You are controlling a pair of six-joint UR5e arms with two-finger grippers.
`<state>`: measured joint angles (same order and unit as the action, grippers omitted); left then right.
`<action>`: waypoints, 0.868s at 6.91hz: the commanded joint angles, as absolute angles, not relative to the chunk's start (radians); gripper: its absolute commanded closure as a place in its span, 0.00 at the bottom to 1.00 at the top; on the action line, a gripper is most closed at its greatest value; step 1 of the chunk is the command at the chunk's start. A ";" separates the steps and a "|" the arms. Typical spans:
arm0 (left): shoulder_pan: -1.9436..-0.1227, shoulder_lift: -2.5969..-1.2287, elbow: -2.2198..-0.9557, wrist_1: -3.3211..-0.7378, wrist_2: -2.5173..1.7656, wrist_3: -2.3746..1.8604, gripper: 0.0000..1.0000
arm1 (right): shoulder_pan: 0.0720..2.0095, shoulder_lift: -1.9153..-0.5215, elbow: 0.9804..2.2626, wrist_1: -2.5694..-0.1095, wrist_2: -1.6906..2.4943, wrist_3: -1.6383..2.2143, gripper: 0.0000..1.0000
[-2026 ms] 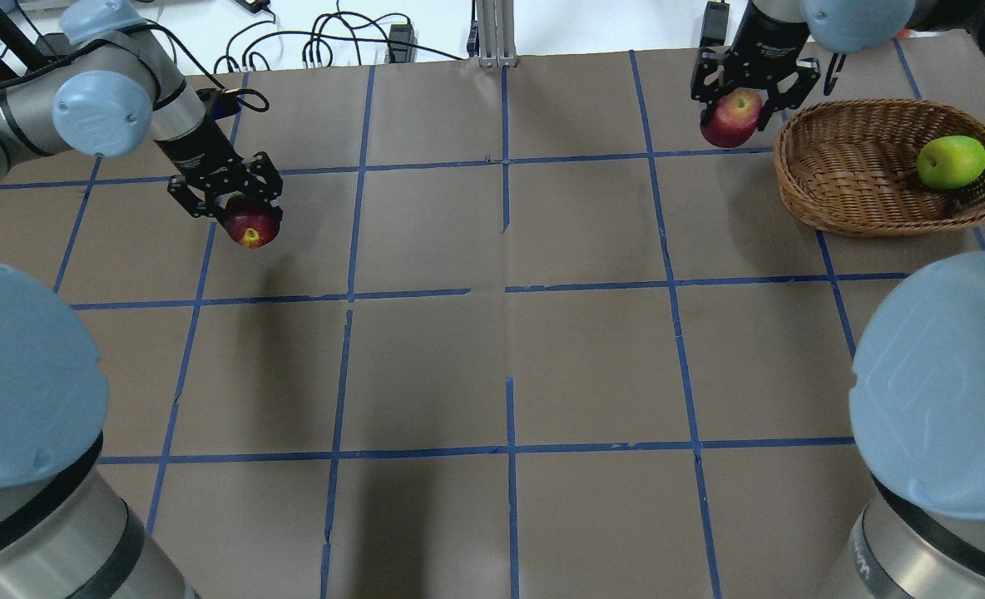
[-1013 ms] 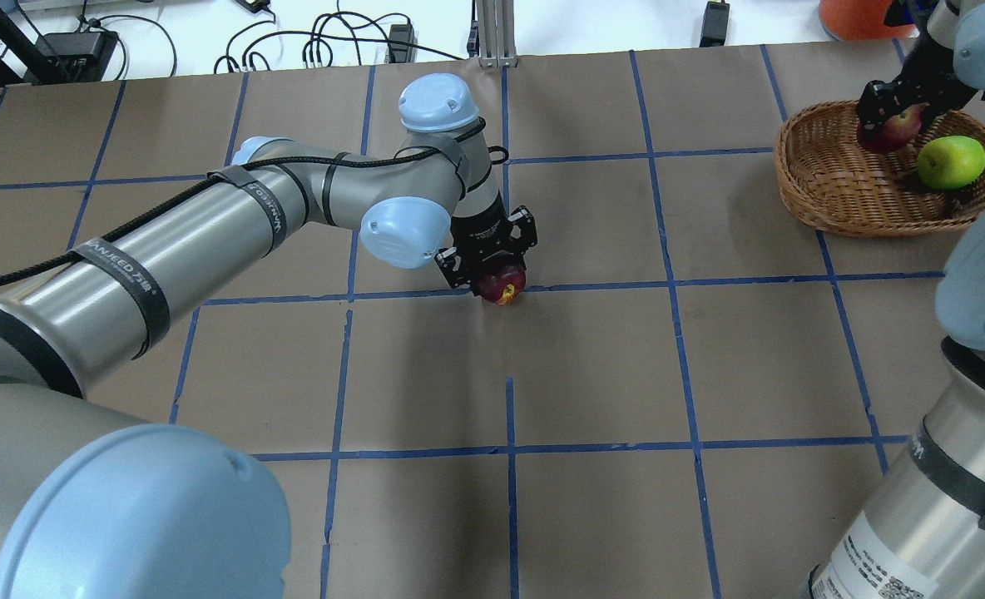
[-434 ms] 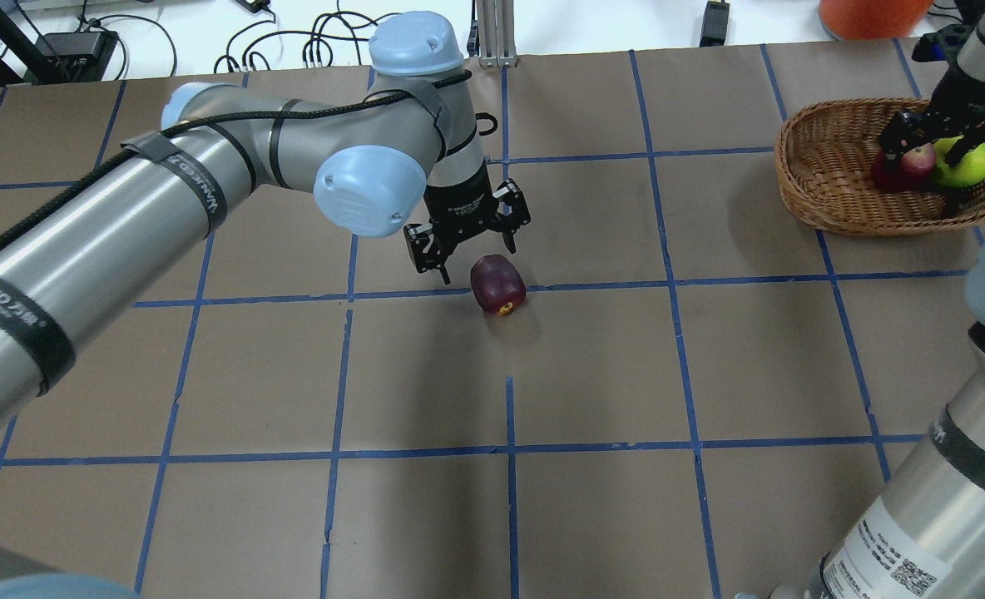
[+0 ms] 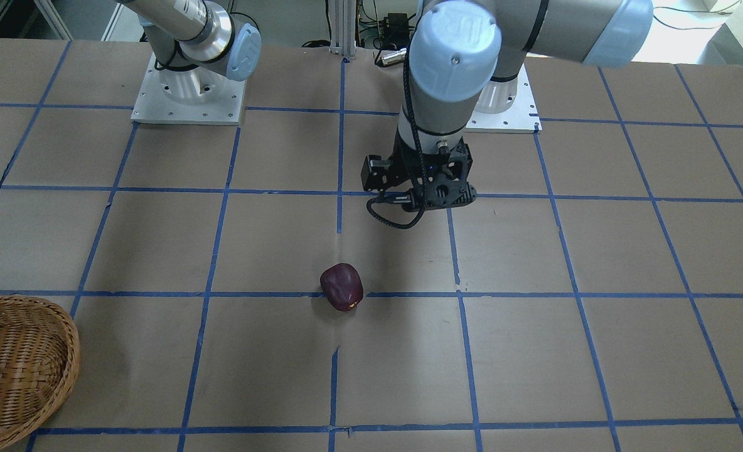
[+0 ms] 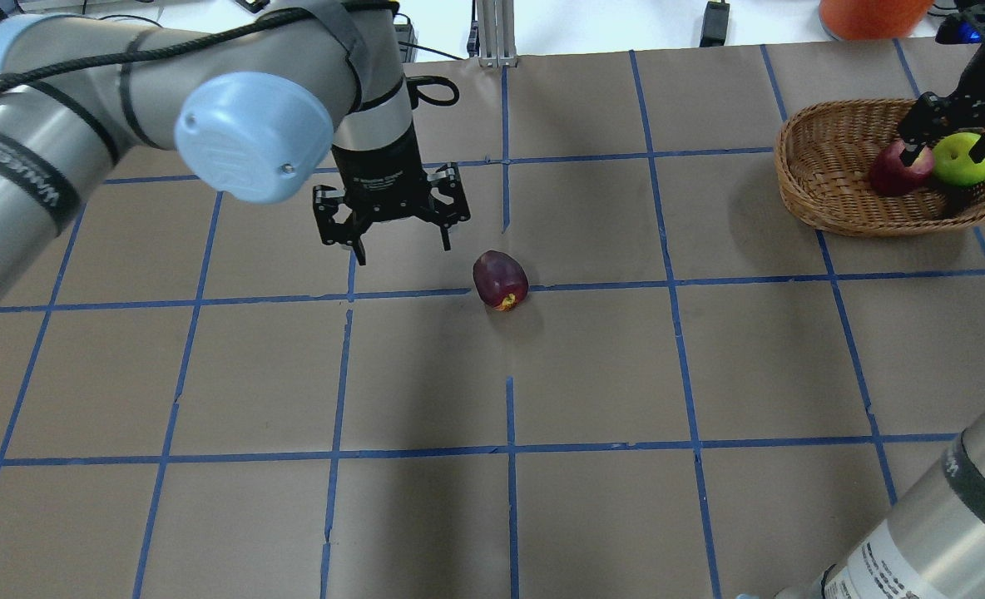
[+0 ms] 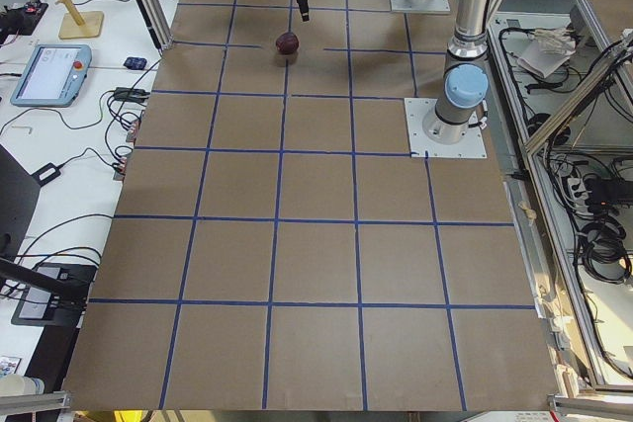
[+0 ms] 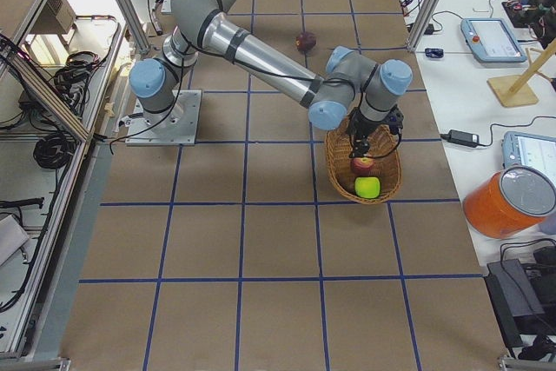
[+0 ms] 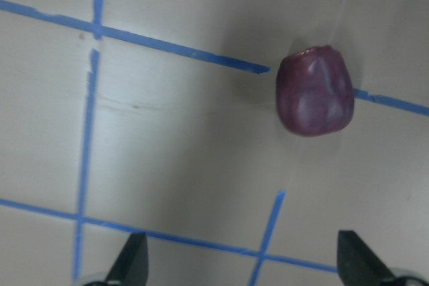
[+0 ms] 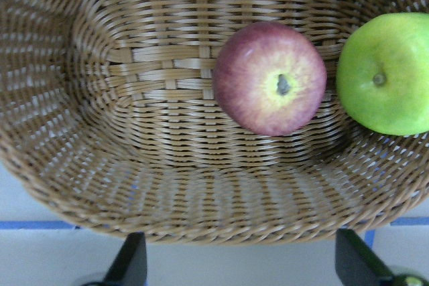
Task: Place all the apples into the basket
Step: 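Grasp the dark red apple with right gripper while left arm withdraws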
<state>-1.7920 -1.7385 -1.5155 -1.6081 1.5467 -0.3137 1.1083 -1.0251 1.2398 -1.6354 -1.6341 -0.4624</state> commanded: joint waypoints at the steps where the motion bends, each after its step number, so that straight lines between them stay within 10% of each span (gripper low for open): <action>1: -1.721 -1.576 -1.570 -1.667 1.557 -0.073 0.00 | 1.197 -1.130 1.244 -1.504 -1.595 -0.381 0.00; 6: -1.626 -1.500 -1.646 -1.479 1.546 -0.037 0.00 | 1.769 -1.126 1.247 -1.546 -1.554 -0.071 0.00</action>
